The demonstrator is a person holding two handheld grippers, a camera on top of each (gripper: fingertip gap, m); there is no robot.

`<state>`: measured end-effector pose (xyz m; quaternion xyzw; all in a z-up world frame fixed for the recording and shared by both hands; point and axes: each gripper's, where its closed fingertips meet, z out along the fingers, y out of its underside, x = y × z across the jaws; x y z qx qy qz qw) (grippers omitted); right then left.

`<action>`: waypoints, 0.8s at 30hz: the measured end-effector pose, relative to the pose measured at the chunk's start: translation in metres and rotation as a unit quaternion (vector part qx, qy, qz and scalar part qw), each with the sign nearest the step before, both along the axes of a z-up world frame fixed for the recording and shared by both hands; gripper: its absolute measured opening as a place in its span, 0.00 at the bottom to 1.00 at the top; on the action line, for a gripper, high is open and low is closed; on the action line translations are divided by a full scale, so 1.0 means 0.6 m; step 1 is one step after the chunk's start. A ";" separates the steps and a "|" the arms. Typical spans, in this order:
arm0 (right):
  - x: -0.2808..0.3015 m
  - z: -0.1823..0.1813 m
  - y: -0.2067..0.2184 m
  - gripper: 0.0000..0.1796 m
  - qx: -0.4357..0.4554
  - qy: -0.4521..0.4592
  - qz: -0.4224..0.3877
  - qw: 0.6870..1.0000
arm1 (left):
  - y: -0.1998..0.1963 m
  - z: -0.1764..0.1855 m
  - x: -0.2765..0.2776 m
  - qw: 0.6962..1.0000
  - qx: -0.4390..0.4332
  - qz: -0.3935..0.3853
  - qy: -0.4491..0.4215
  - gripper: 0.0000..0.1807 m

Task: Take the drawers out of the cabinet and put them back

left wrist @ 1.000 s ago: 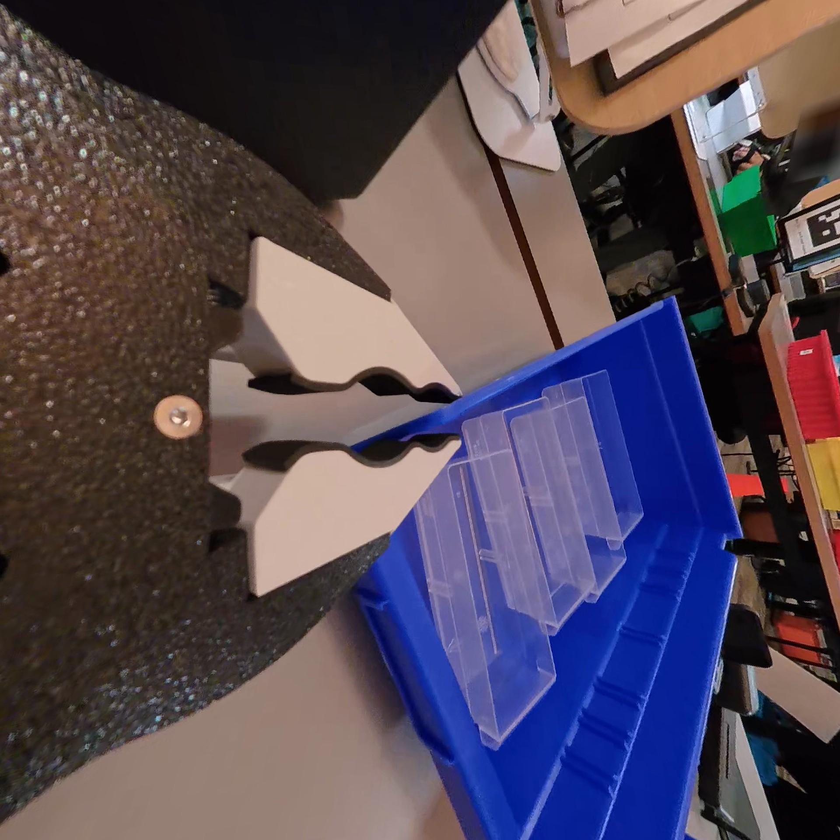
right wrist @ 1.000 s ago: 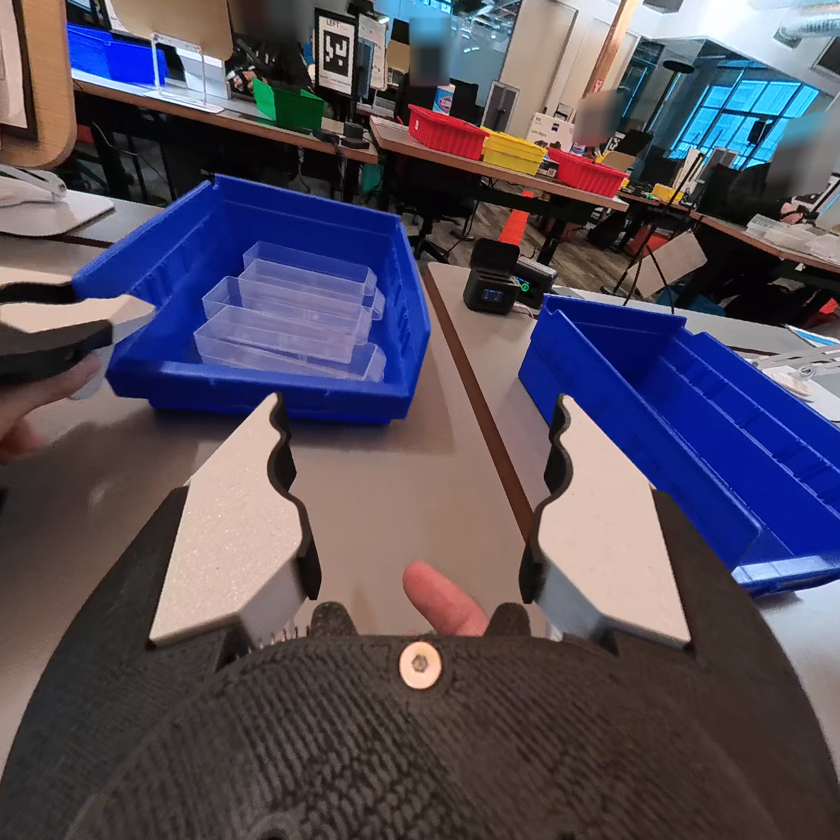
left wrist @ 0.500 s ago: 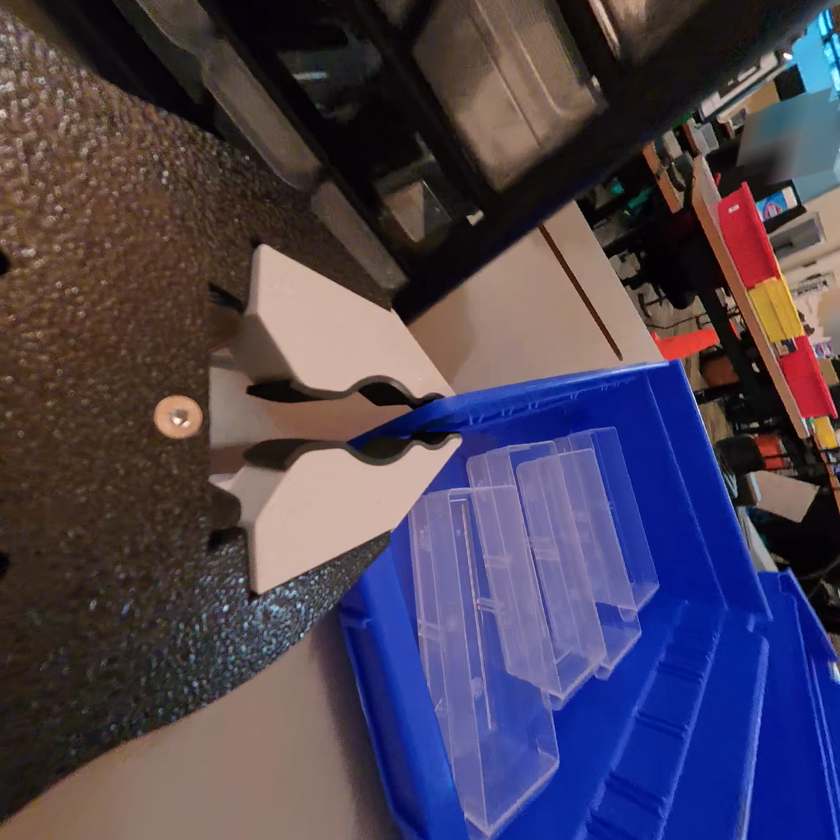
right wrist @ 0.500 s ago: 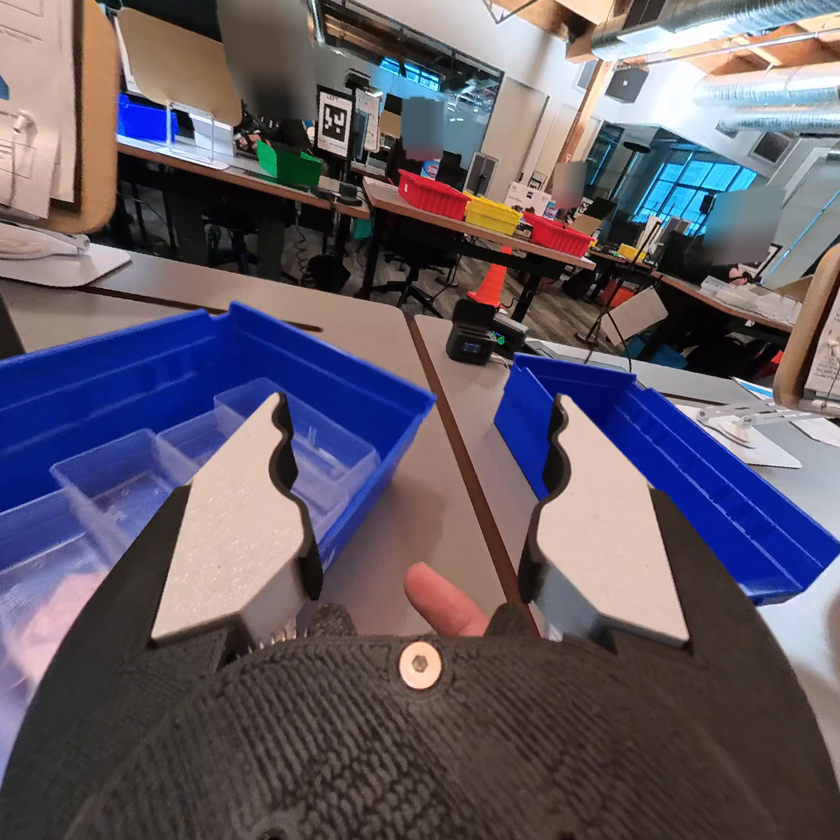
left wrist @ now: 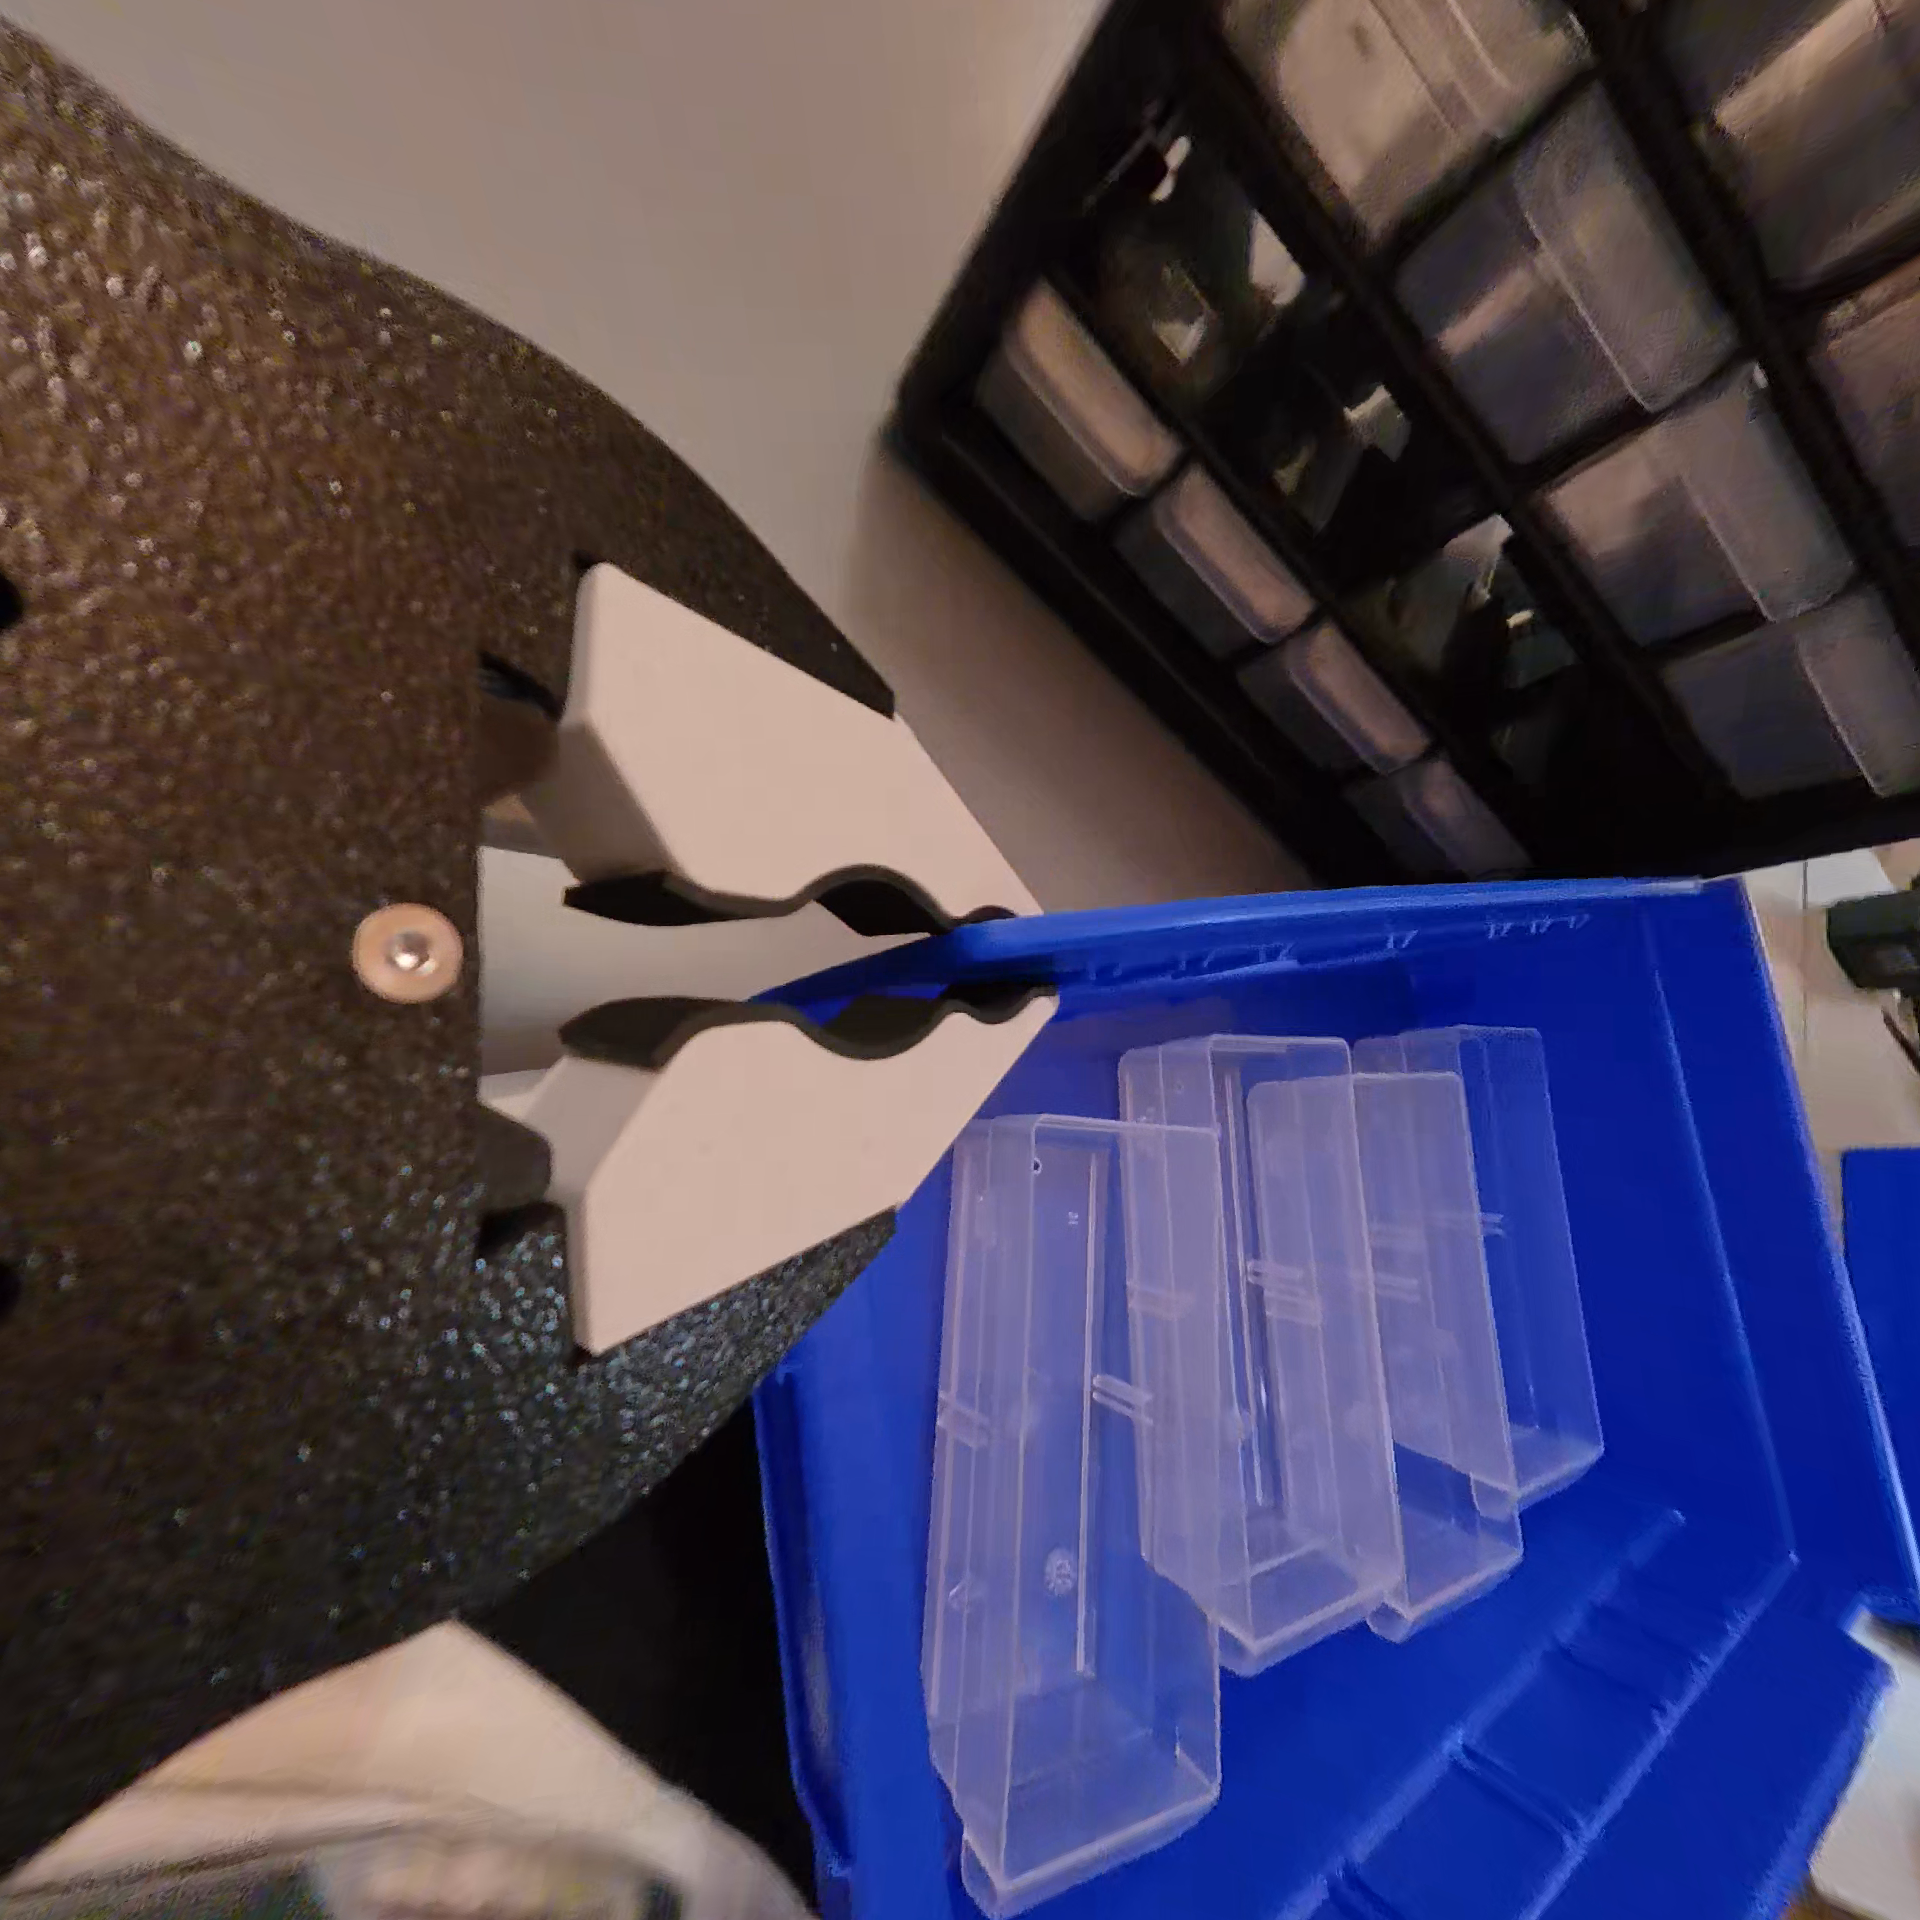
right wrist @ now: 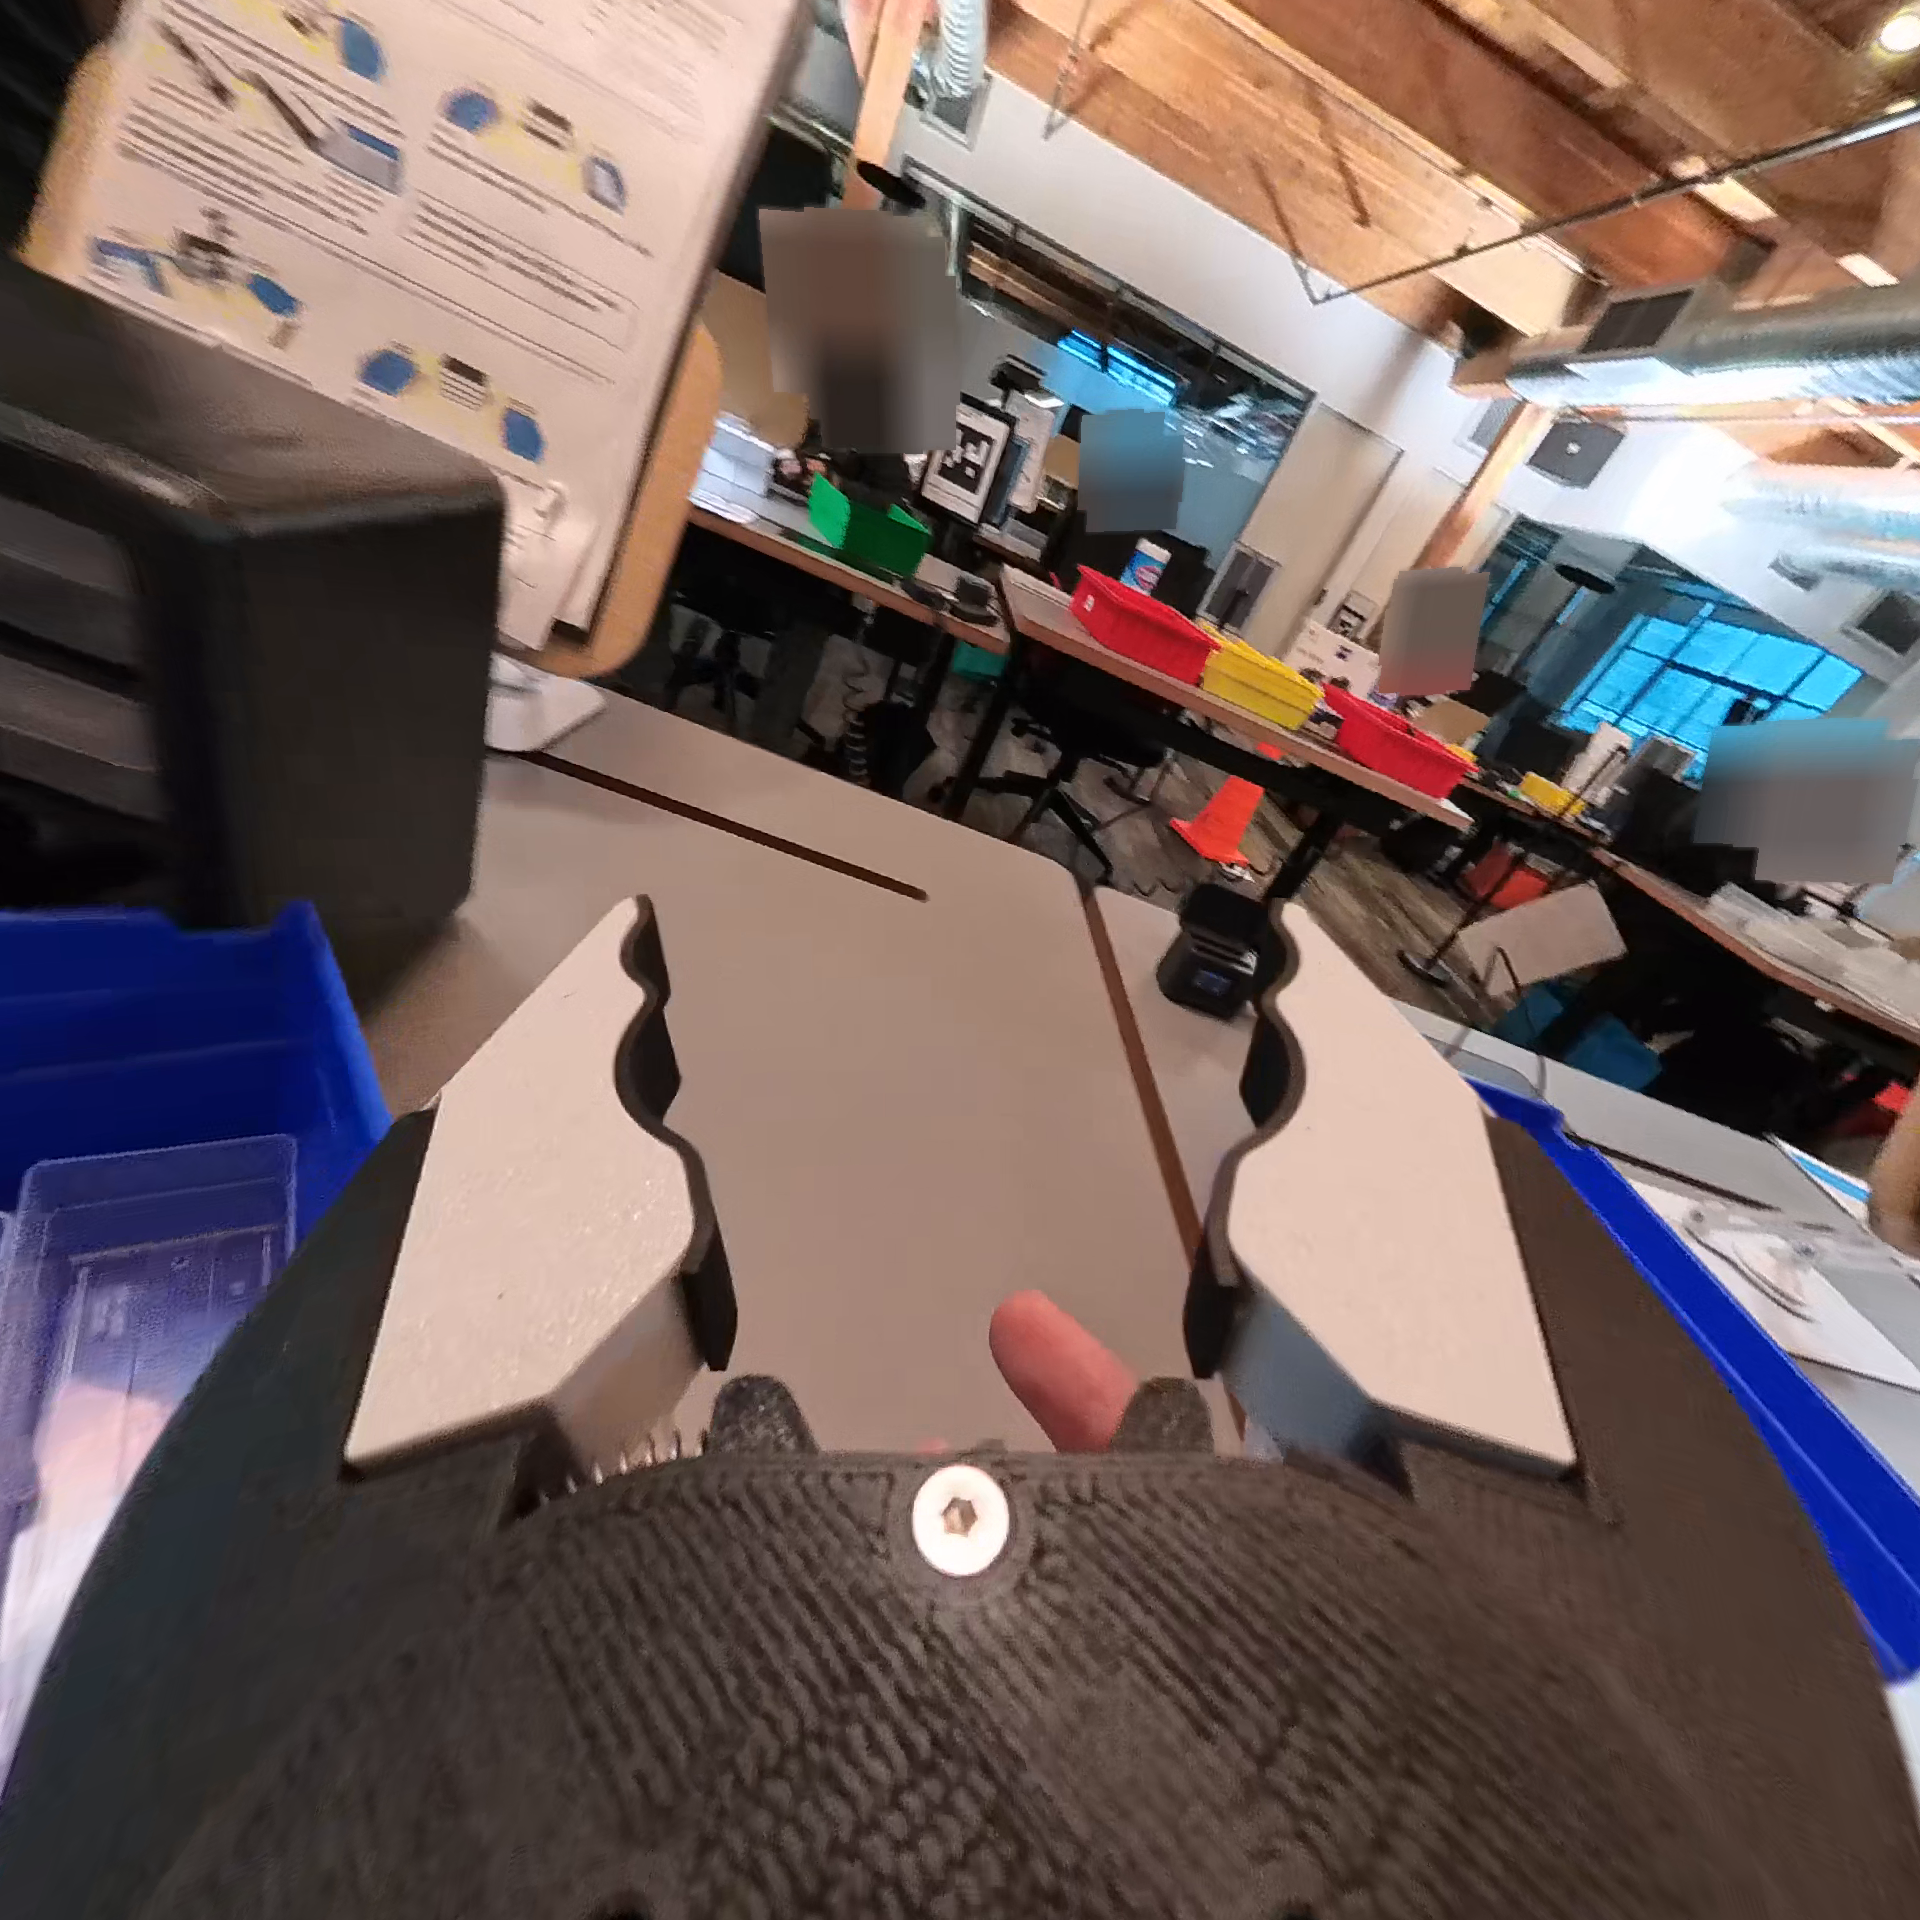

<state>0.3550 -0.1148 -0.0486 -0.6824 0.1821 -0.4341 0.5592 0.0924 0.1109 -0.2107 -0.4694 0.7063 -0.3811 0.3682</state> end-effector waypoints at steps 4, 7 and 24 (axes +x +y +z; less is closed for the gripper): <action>-0.086 0.031 0.054 0.62 0.012 -0.017 0.049 0.999 | 0.037 -0.002 -0.086 1.000 -0.008 -0.015 0.023 0.01; -0.155 0.044 0.096 0.62 0.009 -0.029 0.082 0.996 | 0.069 -0.006 -0.140 0.998 0.032 -0.028 0.038 0.02; -0.598 0.012 0.611 0.65 0.026 0.117 0.467 0.876 | 0.473 -0.012 -0.435 0.978 -0.056 0.041 0.196 0.00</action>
